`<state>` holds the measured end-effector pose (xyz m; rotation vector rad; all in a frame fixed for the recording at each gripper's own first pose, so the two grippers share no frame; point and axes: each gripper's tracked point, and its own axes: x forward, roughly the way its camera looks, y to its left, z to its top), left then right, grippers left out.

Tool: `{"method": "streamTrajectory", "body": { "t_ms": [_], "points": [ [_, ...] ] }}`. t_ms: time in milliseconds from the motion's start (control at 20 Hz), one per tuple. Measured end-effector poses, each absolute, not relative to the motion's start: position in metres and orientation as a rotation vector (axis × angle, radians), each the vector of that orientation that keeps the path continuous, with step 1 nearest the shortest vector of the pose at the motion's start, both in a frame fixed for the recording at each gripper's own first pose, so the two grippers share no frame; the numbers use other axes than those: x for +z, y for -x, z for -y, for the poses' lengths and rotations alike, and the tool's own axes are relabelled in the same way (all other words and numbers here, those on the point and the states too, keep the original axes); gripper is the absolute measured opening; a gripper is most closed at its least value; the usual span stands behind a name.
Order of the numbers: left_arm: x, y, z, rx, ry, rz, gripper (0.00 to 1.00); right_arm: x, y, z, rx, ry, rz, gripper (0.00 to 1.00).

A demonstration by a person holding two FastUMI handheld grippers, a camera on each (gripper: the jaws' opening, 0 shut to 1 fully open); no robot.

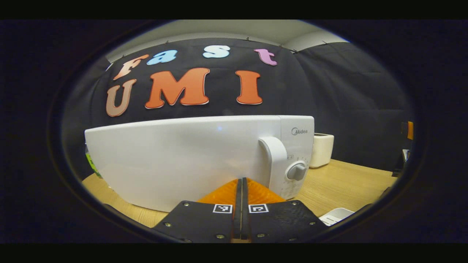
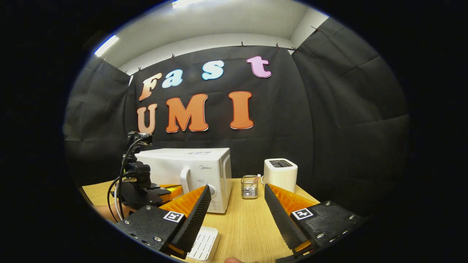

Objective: Open the microwave oven with the left hand, put the food in, and close the microwave oven.

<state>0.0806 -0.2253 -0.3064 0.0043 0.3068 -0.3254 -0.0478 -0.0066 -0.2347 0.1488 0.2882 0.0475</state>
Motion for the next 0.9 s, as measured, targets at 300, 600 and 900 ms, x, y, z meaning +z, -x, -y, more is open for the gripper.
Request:
{"method": "streamTrajectory", "body": {
  "t_ms": [300, 600, 900],
  "points": [
    [-0.234, -0.060, 0.176, -0.327, 0.045, -0.222, 0.07, -0.209, 0.037, -0.014, 0.075, -0.128, -0.247, 0.92],
    [-0.147, -0.042, 0.080, -0.220, 0.062, -0.164, 0.09, -0.180, 0.017, -0.047, 0.121, -0.105, -0.215, 0.92],
    [-0.075, -0.021, -0.015, -0.074, 0.021, -0.092, 0.33, -0.136, -0.007, -0.062, 0.132, -0.094, -0.186, 0.92]
  ]
}}
